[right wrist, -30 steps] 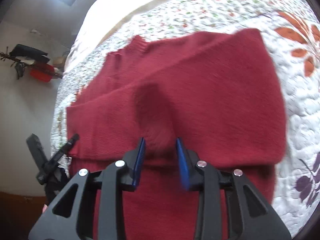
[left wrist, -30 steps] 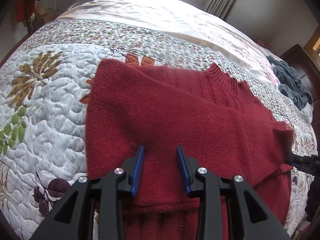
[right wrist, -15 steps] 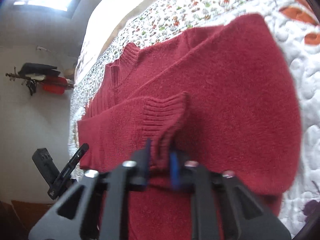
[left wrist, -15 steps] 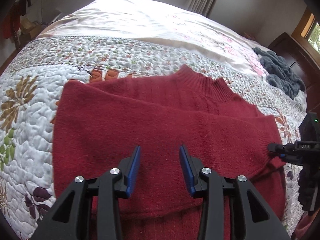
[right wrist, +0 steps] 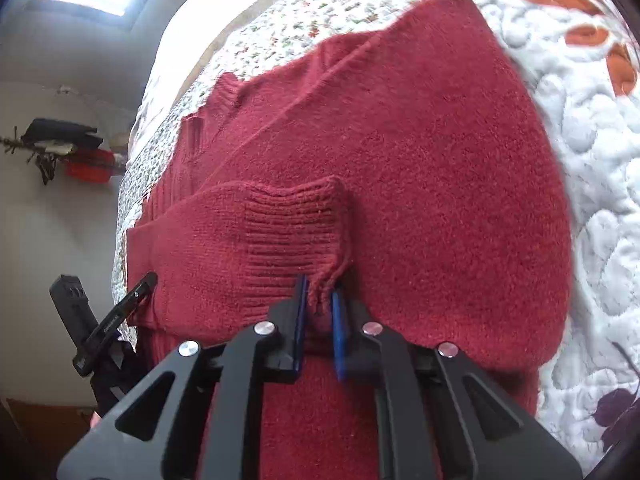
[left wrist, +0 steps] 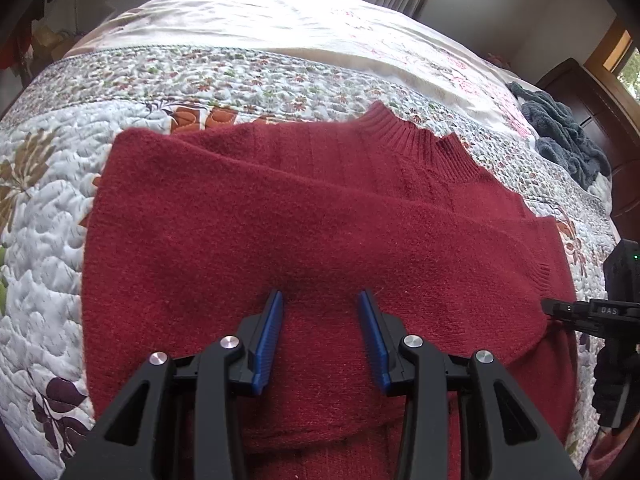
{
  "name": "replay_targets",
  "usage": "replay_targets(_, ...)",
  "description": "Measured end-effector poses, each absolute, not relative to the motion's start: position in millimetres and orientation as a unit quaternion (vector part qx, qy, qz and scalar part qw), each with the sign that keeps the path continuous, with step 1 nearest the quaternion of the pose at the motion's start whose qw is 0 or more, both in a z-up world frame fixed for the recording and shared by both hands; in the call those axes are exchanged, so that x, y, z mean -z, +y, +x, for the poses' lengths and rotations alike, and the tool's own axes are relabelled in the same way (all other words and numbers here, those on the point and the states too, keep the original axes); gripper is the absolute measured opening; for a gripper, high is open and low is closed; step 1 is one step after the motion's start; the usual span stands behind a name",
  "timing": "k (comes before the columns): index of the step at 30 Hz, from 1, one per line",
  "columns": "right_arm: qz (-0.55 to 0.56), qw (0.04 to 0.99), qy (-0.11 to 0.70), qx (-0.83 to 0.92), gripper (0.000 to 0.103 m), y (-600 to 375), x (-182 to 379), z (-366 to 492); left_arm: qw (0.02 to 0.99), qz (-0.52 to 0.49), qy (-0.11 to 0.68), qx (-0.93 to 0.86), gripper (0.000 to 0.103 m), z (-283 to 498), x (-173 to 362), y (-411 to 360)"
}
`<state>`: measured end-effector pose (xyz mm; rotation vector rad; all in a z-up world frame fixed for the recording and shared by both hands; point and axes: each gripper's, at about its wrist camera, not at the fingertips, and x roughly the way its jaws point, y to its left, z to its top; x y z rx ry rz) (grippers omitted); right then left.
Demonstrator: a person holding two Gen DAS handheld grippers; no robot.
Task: Fold small clothes
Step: 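Move both tools to the sweater hem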
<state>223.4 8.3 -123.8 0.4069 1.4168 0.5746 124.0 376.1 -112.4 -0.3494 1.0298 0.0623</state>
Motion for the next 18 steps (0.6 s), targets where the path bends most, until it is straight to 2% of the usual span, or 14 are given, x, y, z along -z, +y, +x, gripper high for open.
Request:
replay_targets(2,0.184,0.713,0.625,-0.259,0.025,0,111,216,0.853,-0.166,0.493,-0.040,0.040,118,106,376)
replay_targets(3,0.176,0.723,0.617,-0.256,0.028,-5,101,208,0.853,-0.168,0.493,-0.043,0.040,112,101,376)
replay_targets(5,0.153,0.744,0.599,-0.252,0.043,-16,80,187,0.856,-0.164,0.489,-0.050,0.041,90,89,375)
replay_targets(7,0.128,0.758,0.586,-0.257,0.047,-28,61,156,0.858,-0.148,0.489,-0.055,0.050,57,77,372)
replay_targets(9,0.100,0.763,0.584,-0.258,0.050,-42,48,115,0.856,-0.134,0.496,-0.060,0.054,19,70,371)
replay_targets(11,0.082,0.760,0.591,-0.259,0.057,-57,44,80,0.845,-0.124,0.515,-0.072,0.056,-19,69,373)
replay_targets(15,0.042,0.747,0.618,-0.240,0.058,-83,52,5,0.815,-0.140,0.555,-0.091,0.057,-103,76,383)
replay_targets(18,0.063,0.723,0.648,-0.232,0.058,-108,68,-44,0.795,-0.153,0.578,-0.097,0.057,-152,85,385)
